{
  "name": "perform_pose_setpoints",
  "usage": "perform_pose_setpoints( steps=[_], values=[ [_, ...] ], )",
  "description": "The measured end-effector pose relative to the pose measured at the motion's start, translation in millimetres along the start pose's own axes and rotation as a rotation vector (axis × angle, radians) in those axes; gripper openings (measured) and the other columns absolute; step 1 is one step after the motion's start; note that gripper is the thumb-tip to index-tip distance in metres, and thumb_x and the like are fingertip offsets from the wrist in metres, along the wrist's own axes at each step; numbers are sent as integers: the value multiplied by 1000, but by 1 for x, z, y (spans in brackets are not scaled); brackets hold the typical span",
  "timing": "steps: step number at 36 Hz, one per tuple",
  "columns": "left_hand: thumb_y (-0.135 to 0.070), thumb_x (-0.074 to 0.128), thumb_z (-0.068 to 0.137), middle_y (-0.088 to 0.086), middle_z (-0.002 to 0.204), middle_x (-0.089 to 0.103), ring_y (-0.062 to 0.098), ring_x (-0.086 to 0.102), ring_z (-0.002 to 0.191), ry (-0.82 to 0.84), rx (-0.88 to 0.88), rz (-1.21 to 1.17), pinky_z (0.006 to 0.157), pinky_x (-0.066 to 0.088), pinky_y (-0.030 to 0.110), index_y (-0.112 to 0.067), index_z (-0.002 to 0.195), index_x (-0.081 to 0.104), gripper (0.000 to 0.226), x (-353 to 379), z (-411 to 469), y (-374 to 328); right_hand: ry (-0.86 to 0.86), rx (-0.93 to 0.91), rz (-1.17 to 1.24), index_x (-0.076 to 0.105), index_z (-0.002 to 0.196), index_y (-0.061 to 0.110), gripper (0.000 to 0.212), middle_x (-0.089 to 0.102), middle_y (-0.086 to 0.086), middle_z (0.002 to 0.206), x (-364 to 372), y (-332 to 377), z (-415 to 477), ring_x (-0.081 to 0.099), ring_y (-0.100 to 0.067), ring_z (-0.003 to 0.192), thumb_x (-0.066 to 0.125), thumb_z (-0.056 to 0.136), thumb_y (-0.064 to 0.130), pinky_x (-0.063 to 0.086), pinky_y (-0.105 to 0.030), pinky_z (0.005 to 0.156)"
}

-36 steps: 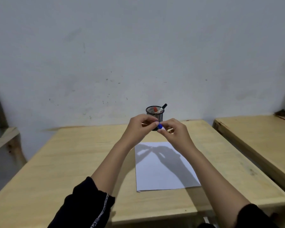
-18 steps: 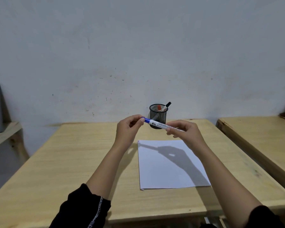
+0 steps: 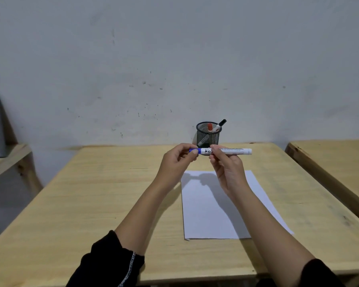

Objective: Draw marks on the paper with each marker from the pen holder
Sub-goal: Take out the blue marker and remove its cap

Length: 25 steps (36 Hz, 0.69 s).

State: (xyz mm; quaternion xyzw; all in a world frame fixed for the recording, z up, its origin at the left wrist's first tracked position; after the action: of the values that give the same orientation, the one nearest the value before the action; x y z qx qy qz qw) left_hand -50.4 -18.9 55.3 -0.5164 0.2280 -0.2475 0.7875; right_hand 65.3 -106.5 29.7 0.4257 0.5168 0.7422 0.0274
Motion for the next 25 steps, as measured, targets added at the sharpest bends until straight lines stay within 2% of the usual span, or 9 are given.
perform_pose_setpoints(
  steps=[7,11,15,19,21,23,25],
  values=[
    [-8,57,91,-1,73,64,4,58,67,45,8,78,76,48,20,-14,93,67,12,-8,6,5,51,-8,-53,62,84,4,7,56,7,61,8,-6,12,51,-6,53,57,89,2,47,-12,57],
    [-5,56,91,0,74,64,-4,60,62,86,-15,93,71,49,11,-8,97,67,13,-14,11,11,82,-6,-99,62,86,2,5,59,6,61,10,-10,20,53,-6,54,57,88,1,47,-12,57],
    [-5,55,92,0,73,65,-1,59,61,112,-37,111,70,49,13,-7,97,68,14,-21,16,16,120,-10,-133,62,85,1,8,60,2,63,15,-14,27,54,-7,53,55,88,-2,47,-13,56],
    [-6,50,95,-4,66,63,2,57,56,114,-53,84,62,47,15,-12,82,67,22,-27,18,19,174,-23,-127,62,85,2,11,61,0,64,20,-14,33,54,-8,56,53,87,-3,47,-13,59],
    [-7,51,95,-3,65,61,3,56,55,96,-68,59,61,47,15,-13,78,66,24,-32,18,22,186,-30,-127,65,84,4,8,61,-4,67,19,-10,37,55,-9,60,58,82,2,48,-13,61],
    [-7,54,92,1,67,61,3,56,57,68,-91,32,63,47,15,-10,83,68,16,-40,18,26,176,-33,-112,68,79,9,7,62,-5,71,15,-7,41,56,-9,63,62,78,7,48,-12,63],
    [-6,59,90,4,71,60,3,58,59,51,-131,29,66,49,14,-2,93,68,11,-47,19,34,138,-38,-96,68,80,11,13,64,0,70,6,-2,45,58,-7,62,58,84,3,49,-11,63]
  ],
)
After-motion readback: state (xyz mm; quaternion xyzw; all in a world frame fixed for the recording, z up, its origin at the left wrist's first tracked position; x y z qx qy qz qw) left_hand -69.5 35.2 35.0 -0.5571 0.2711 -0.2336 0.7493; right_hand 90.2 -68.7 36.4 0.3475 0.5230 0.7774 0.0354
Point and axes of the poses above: each hand's wrist, its own z-axis towards the middle knuckle, its own x-axis out of the palm, y = z × x, the point moved 9 cm from there along z, towards the middle knuckle
